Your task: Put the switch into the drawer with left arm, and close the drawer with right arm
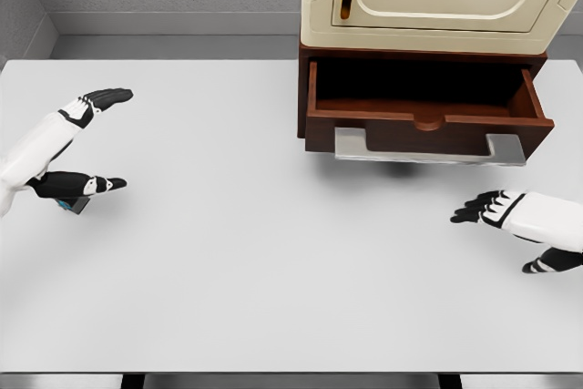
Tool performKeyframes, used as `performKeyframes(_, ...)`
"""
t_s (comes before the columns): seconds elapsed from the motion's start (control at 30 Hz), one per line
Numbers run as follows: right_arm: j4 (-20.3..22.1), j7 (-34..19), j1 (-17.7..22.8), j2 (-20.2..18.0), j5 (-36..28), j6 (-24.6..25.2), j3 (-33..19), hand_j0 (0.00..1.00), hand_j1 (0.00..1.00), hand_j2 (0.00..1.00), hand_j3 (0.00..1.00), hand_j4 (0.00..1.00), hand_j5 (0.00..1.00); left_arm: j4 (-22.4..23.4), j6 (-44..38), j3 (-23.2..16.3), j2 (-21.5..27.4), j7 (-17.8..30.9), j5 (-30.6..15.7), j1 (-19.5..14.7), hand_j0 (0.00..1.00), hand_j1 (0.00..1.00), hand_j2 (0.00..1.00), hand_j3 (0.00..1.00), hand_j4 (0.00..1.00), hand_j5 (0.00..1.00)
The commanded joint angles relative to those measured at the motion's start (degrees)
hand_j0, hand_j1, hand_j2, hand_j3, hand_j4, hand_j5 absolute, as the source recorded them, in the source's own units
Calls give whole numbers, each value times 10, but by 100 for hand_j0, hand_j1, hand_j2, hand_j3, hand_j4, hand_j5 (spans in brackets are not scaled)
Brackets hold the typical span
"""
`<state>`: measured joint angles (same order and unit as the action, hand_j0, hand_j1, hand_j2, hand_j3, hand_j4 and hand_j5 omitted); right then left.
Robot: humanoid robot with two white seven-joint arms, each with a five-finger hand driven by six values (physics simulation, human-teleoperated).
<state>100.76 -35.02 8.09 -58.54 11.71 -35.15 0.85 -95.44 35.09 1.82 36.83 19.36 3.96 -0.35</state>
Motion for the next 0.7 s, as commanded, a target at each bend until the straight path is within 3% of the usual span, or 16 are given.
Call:
performKeyframes(0.0,0,0,-2,-1,-4,1,14,100,100,100,100,100,100,1,-1,0,1,0,-4,0,100,100,100,100,100,100)
performKeyframes(0.1,0,0,0,-3,-6,1,9,100,100,100,100,100,100,3,-1,0,2,0,-4,0,100,100,100,100,100,100)
performKeyframes(0.13,0,0,9,-3,-9,1,-15,100,100,100,100,100,100,6,-1,0,3,0,-4,3,100,100,100,100,100,100)
performKeyframes(0.2,-1,0,65,-1,-26,1,-84,81,81,81,81,81,81,4,-1,21,6,-13,-37,18,100,100,100,100,100,100)
performKeyframes(0.27,-1,0,118,0,-78,1,-136,63,63,63,63,63,63,4,-1,22,32,-76,-61,36,100,100,100,100,100,100)
performKeyframes(0.3,-1,0,165,5,-101,1,-197,59,59,59,59,59,59,4,-1,22,47,-121,-90,46,100,100,100,100,100,100)
performKeyframes(0.37,-1,0,170,12,-118,1,-218,59,59,59,59,59,59,4,-1,21,88,-170,-139,71,100,100,100,100,100,100)
performKeyframes(0.43,-1,0,164,24,-129,1,-217,60,60,60,60,60,60,6,-1,18,101,-188,-164,83,99,99,99,99,99,99)
performKeyframes(0.47,-1,0,164,22,-138,1,-215,61,61,61,61,61,61,6,-1,17,112,-193,-176,108,99,99,99,99,99,99)
performKeyframes(0.67,0,0,163,15,-159,1,-211,63,63,63,63,63,63,7,-1,-23,113,-192,-190,114,99,99,99,99,99,99)
